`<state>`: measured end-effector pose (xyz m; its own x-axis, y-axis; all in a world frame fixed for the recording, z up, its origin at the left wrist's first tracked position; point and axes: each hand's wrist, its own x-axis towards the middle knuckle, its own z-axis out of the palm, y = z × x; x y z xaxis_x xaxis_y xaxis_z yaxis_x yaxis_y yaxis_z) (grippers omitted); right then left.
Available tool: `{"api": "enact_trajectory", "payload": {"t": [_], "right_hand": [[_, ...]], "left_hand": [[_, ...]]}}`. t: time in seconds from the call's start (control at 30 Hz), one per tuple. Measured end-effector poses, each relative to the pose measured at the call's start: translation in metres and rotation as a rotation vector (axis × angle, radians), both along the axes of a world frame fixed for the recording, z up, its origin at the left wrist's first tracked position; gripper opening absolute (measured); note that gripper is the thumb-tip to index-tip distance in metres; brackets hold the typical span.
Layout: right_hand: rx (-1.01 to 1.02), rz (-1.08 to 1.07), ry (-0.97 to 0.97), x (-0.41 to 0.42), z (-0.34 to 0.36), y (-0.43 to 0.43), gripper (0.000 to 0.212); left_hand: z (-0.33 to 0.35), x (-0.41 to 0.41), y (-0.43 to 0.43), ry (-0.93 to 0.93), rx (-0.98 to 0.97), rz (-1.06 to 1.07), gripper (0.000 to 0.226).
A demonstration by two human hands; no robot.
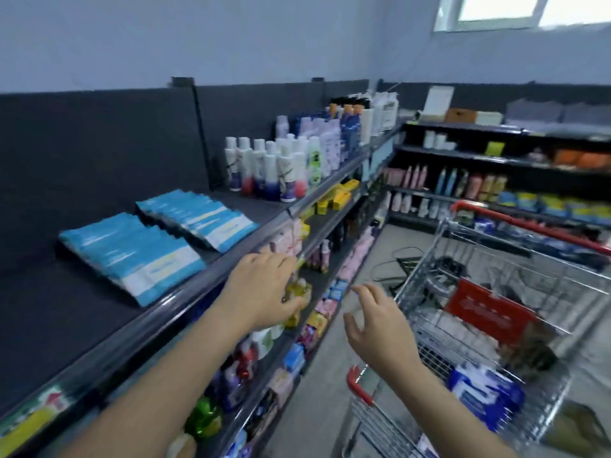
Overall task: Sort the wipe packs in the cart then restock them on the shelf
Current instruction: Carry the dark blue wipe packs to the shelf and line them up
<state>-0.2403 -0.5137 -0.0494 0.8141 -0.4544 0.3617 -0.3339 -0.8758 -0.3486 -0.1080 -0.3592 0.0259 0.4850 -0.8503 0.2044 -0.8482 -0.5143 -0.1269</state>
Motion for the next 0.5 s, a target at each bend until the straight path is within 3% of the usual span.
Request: {"api": "enact_trajectory", "payload": {"t": [0.13, 0.5], "right_hand": [[0.165, -0.270, 0.155, -0.071, -0.037, -0.088, 0.050], [0.570, -0.683, 0.355, -0.145, -0.195, -0.209, 0.053]], "left_hand": [[-0.044, -0.035, -0.126, 0.046, 0.040, -0.194, 0.081], [-0.212, -0.069, -0.343, 0.225, 0.238, -0.437, 0.065]]}}
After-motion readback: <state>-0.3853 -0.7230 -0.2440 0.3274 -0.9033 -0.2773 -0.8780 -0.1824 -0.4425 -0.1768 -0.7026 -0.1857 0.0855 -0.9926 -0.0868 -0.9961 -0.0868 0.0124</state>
